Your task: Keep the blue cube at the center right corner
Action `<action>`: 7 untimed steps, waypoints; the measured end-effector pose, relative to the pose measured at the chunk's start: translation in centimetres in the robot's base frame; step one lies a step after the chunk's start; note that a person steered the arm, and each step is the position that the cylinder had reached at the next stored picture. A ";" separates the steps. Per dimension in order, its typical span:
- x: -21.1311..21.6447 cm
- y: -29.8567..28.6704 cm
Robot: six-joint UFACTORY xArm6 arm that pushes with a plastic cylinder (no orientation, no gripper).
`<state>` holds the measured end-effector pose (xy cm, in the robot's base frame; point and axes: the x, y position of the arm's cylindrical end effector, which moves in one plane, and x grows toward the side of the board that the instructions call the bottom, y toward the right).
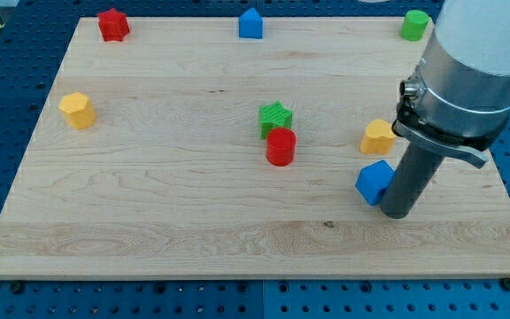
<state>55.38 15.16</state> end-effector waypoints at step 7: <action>-2.2 0.8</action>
<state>53.16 15.99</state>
